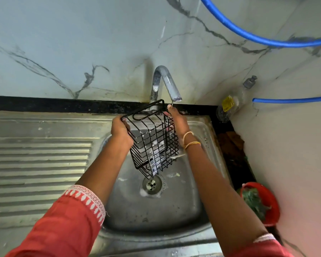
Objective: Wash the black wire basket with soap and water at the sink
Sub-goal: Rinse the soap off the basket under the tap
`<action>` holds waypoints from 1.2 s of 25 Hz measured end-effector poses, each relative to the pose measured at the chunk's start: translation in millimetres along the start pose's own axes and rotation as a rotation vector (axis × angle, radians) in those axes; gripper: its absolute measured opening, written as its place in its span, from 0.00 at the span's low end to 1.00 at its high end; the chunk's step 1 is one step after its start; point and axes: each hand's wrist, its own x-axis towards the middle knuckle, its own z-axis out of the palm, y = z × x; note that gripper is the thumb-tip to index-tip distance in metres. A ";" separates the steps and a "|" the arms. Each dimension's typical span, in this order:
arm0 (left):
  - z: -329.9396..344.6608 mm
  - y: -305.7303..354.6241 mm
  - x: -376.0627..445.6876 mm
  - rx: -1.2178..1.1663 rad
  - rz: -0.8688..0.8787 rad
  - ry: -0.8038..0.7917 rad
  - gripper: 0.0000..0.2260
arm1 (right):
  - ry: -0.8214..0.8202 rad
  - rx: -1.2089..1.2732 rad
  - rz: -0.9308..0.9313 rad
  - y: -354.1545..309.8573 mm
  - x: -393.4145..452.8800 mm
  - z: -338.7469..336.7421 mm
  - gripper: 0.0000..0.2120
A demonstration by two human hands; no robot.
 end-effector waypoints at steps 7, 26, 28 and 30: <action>-13.0 -13.3 1.0 0.201 0.100 -0.304 0.22 | 0.404 0.074 0.009 -14.6 -13.0 9.1 0.27; -5.8 -29.5 -10.3 0.445 0.262 -0.230 0.26 | 0.330 -0.988 -0.522 12.2 -57.3 51.0 0.34; -12.1 -19.8 -7.3 0.448 0.201 -0.222 0.24 | 0.149 -1.159 -0.755 33.7 -62.9 34.4 0.33; -16.7 -19.3 -3.1 0.490 0.181 -0.234 0.24 | 0.150 -1.211 -0.767 44.5 -54.3 13.8 0.33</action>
